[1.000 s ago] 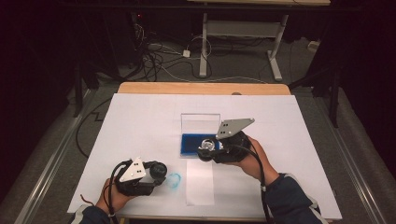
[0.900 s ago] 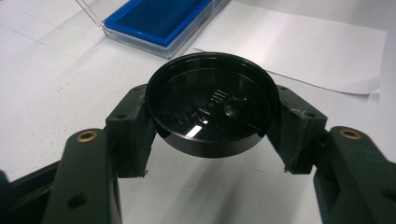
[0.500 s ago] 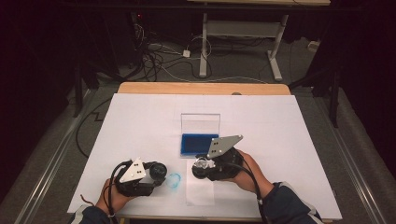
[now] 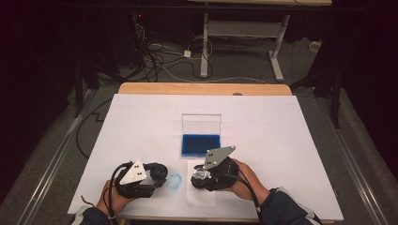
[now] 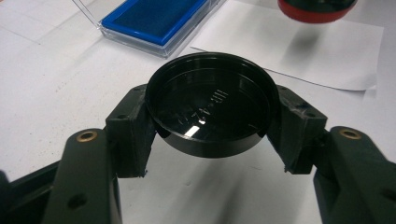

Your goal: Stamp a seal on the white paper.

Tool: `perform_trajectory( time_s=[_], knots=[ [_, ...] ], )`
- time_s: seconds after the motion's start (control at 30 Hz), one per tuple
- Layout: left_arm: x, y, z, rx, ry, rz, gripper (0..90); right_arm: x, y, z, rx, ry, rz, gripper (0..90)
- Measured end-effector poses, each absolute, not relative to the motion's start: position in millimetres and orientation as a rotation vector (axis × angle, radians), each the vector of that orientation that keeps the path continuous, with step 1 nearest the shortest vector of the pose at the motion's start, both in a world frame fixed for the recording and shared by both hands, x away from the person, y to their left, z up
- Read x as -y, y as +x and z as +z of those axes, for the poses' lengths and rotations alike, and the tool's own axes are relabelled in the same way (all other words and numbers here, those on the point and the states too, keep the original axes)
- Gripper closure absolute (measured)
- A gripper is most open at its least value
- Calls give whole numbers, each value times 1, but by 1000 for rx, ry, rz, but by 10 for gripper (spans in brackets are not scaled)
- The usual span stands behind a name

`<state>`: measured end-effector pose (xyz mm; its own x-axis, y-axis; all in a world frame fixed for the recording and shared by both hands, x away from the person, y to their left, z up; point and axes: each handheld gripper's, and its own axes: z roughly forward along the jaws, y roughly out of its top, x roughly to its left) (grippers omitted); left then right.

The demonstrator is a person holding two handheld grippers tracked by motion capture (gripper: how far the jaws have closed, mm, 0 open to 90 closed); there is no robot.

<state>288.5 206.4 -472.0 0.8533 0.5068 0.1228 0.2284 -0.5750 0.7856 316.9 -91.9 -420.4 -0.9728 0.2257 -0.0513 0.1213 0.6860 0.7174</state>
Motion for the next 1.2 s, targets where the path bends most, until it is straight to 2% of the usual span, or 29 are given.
perform_trajectory(
  time_s=[0.6,1.2],
  knots=[
    [-207,289,-473,-530,2196,422,363,91,328,-449,-2799,310,1085,561],
    [-206,288,-473,-527,2203,417,363,95,330,-451,-2818,343,1085,562]
  ],
)
